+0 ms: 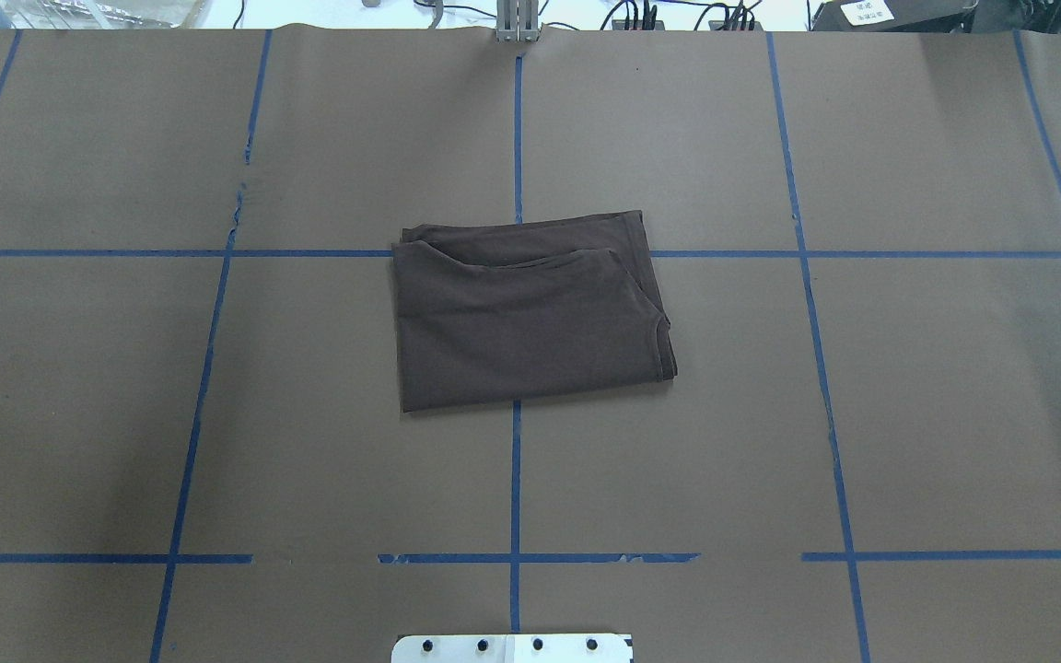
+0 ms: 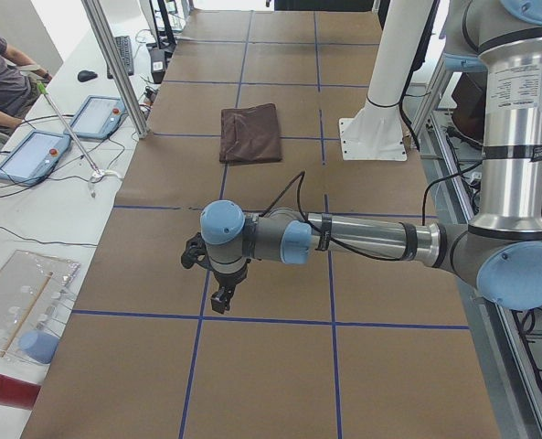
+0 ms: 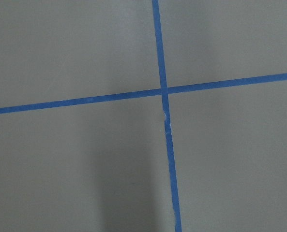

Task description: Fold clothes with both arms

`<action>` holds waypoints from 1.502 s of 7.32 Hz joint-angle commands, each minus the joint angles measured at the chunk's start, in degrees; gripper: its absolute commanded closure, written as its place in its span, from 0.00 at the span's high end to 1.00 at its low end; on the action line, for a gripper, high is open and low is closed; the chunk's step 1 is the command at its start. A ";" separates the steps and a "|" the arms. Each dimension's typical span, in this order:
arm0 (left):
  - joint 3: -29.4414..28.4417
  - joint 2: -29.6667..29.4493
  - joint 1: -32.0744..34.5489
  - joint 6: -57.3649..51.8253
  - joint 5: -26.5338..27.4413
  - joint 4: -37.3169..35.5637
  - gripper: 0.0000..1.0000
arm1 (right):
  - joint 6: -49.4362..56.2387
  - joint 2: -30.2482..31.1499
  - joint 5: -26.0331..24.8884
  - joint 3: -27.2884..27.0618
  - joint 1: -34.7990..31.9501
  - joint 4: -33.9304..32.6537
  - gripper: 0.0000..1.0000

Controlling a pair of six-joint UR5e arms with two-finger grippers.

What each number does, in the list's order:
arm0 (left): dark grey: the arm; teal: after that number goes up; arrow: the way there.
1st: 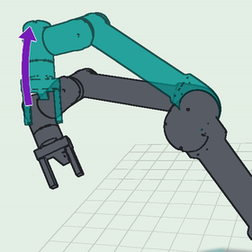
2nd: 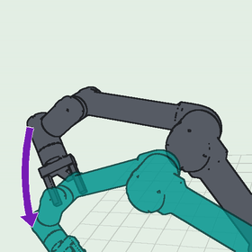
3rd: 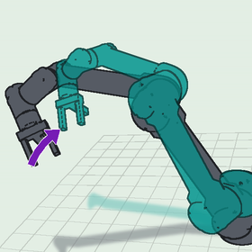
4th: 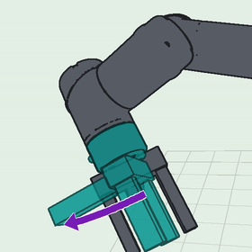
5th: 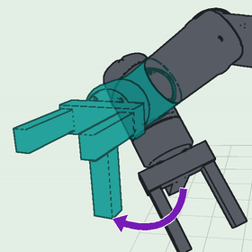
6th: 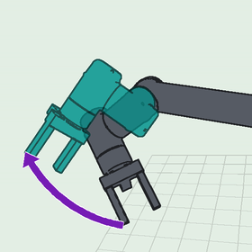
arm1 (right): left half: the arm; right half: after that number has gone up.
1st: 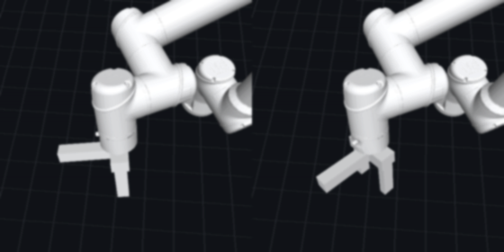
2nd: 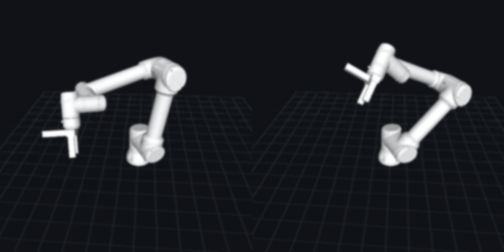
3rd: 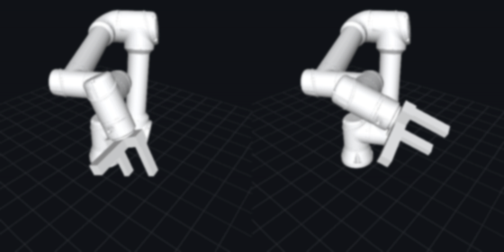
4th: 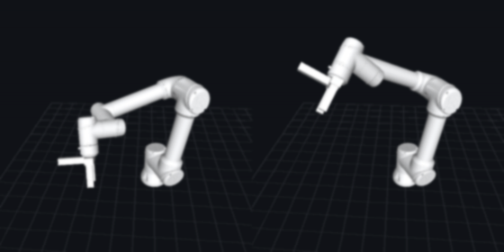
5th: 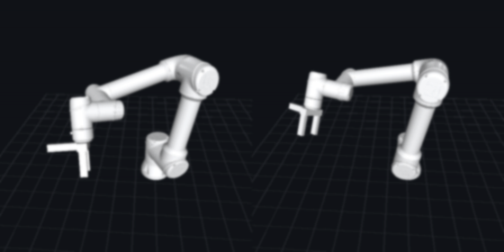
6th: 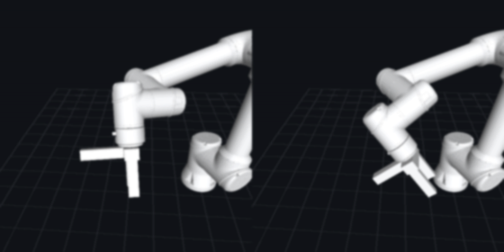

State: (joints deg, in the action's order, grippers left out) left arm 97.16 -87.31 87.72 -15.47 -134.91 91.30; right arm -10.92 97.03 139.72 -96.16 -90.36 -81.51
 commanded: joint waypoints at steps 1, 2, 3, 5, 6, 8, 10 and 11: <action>-0.13 0.21 0.00 0.52 -0.09 0.10 1.00 | 1.34 0.18 -0.15 2.55 0.01 3.19 1.00; -0.21 0.12 0.00 4.97 -0.09 0.10 1.00 | 1.25 0.09 -0.15 2.55 0.01 3.20 1.00; -0.13 -0.05 -0.09 11.88 -0.09 0.10 1.00 | 1.17 0.09 -0.15 2.47 0.01 3.20 1.00; -0.04 -0.32 -0.09 19.06 -0.18 0.19 1.00 | 1.08 0.09 -0.15 2.47 0.01 3.29 1.00; -0.13 -0.15 -0.09 19.07 -0.18 0.19 1.00 | 1.08 0.09 -0.15 2.38 0.01 3.29 1.00; -0.30 -0.23 0.00 18.99 2.87 0.19 1.00 | 1.16 0.09 -0.24 2.12 0.01 3.29 1.00; -0.83 -0.06 0.17 18.90 4.74 0.28 1.00 | 1.17 0.09 -0.24 2.03 0.01 3.29 1.00; -0.83 -0.06 0.44 18.81 4.75 0.19 1.00 | 1.16 0.09 -0.24 1.94 0.01 3.29 1.00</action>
State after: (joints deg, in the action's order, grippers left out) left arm 96.49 -87.42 87.90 3.44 -130.57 91.53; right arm -9.73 97.12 139.49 -94.13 -90.35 -78.22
